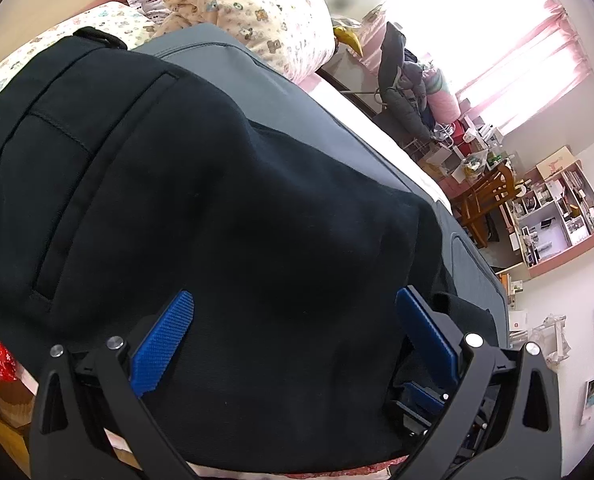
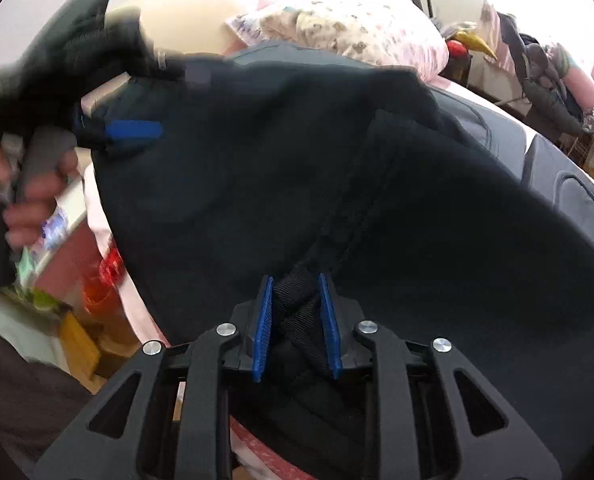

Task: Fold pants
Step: 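Grasp the trouser waistband end with the left tool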

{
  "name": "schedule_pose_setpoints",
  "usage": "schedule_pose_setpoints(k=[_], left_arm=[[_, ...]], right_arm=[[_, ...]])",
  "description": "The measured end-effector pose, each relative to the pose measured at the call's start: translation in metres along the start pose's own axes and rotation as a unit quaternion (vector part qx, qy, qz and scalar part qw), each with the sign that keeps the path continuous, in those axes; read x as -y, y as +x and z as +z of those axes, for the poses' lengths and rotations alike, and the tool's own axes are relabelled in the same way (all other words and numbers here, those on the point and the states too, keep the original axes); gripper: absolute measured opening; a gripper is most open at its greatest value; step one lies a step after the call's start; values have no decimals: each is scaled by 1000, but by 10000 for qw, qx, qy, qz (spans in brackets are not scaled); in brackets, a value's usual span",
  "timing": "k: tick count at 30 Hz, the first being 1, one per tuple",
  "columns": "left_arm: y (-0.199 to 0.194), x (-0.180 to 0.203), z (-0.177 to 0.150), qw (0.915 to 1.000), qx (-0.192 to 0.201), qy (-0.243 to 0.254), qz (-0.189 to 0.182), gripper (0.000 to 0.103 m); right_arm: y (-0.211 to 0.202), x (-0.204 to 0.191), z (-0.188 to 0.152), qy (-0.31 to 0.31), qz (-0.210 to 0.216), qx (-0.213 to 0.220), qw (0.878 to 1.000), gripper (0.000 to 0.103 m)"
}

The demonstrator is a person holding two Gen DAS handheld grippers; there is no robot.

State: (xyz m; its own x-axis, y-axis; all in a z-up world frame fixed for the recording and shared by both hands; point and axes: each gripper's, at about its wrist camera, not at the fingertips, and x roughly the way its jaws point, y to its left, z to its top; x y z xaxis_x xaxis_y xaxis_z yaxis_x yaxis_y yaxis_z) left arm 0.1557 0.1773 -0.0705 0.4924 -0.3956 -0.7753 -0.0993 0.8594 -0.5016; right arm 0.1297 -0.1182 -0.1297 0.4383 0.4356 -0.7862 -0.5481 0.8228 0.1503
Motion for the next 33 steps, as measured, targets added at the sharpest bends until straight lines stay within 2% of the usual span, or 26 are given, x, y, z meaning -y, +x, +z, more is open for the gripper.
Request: schedule_pose_setpoints(k=[5, 9, 11, 13, 18, 21, 24, 27, 30, 33], left_arm=[[-16, -5, 0, 9997, 150, -59, -206, 101], [-26, -10, 0, 9985, 220, -193, -455, 101], [-32, -11, 0, 9983, 252, -199, -490, 101], [-38, -13, -1, 9979, 316, -207, -528, 101], [-56, -34, -4, 9968, 521, -382, -468, 101], [-71, -61, -7, 9936, 695, -764, -466, 101], [-85, -97, -9, 9860, 833, -1362, -471, 101], [-99, -134, -14, 9728, 1079, -1981, -517, 101], [-103, -156, -14, 9635, 1157, -2366, -479, 101], [-99, -175, -14, 9535, 1169, -2714, -596, 101]], right_arm=[[-10, -1, 8, 9, 27, 13, 10000, 30], [-35, 5, 14, 260, 182, 445, 9985, 32], [-43, 8, 15, 370, 57, 675, 9970, 53], [-45, 13, 15, 472, -49, 784, 9958, 56], [-33, 26, 5, 824, -314, 592, 9943, 56], [-10, 30, 0, 810, -479, 22, 9956, 56], [-14, 32, 2, 978, -379, 118, 9944, 57], [-24, 31, 10, 1022, -296, 307, 9939, 57], [-29, 30, 18, 1027, -286, 381, 9936, 58], [-32, 29, 20, 1062, -256, 417, 9931, 63]])
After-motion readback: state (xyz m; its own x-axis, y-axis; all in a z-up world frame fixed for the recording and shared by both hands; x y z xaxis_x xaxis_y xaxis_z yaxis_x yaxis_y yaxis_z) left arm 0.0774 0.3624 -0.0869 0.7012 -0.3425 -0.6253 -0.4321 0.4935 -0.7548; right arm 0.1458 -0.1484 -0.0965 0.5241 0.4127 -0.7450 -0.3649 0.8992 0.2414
